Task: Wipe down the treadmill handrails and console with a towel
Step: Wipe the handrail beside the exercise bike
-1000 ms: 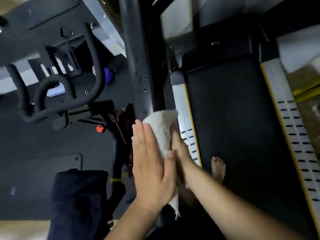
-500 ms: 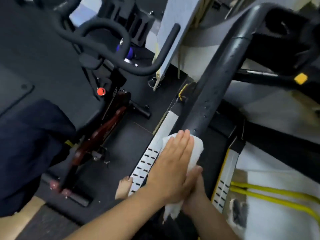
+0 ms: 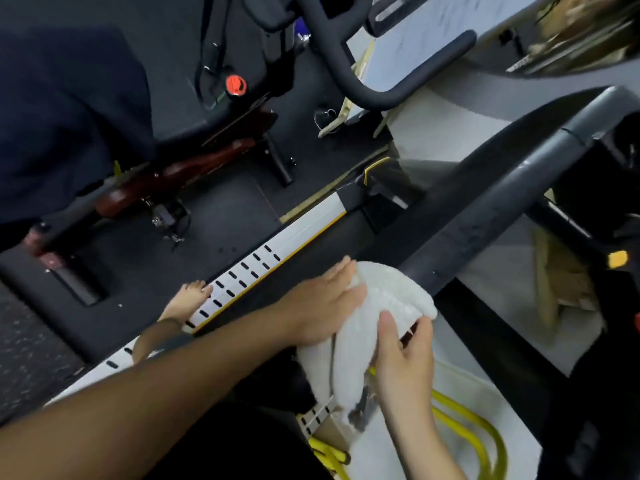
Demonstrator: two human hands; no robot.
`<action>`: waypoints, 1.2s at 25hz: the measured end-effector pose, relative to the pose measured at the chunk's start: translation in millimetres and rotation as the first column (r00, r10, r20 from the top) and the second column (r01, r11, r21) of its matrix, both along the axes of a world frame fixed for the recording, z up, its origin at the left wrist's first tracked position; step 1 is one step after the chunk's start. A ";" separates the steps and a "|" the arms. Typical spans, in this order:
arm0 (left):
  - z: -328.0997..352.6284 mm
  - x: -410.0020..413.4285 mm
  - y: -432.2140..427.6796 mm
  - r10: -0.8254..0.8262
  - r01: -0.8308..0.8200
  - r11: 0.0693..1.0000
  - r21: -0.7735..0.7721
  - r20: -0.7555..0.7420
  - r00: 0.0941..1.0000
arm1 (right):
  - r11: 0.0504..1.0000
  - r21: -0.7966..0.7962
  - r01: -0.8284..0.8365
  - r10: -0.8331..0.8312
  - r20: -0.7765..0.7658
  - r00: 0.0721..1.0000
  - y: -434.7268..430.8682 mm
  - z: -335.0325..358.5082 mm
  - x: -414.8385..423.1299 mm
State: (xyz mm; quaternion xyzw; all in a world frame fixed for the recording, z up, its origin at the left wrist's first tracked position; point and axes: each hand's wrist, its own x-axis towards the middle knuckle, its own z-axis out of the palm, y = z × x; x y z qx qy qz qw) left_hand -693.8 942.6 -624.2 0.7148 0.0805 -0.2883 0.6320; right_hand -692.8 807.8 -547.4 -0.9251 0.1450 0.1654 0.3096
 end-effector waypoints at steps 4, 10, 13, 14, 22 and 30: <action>-9.3 17.9 -4.8 0.053 -0.043 0.990 -0.132 0.075 0.996 | 0.990 0.107 0.088 -0.078 -0.099 0.992 16.0 0.6 5.0; -29.9 5.5 1.0 0.020 -0.023 0.991 -0.129 -0.024 1.000 | 0.702 -0.554 -0.448 0.538 0.001 0.843 4.5 4.2 -29.8; -35.3 58.5 -7.1 0.045 -0.051 0.993 -0.106 -0.060 0.997 | 0.589 -0.668 -0.455 0.665 0.079 0.743 6.7 -16.4 9.3; -32.1 67.7 -3.7 0.079 -0.081 0.995 -0.054 -0.027 0.996 | 0.575 -0.678 -0.458 0.673 0.072 0.737 4.7 -18.5 15.3; 24.1 21.1 -24.8 0.092 -0.133 0.975 0.177 0.221 0.971 | 0.974 -0.161 -0.158 0.162 0.008 0.987 -14.2 -21.0 -33.2; 24.2 10.4 -35.2 0.013 -0.110 0.962 0.249 0.362 0.932 | 0.962 0.145 0.233 -0.232 -0.024 0.973 3.8 -9.9 -11.7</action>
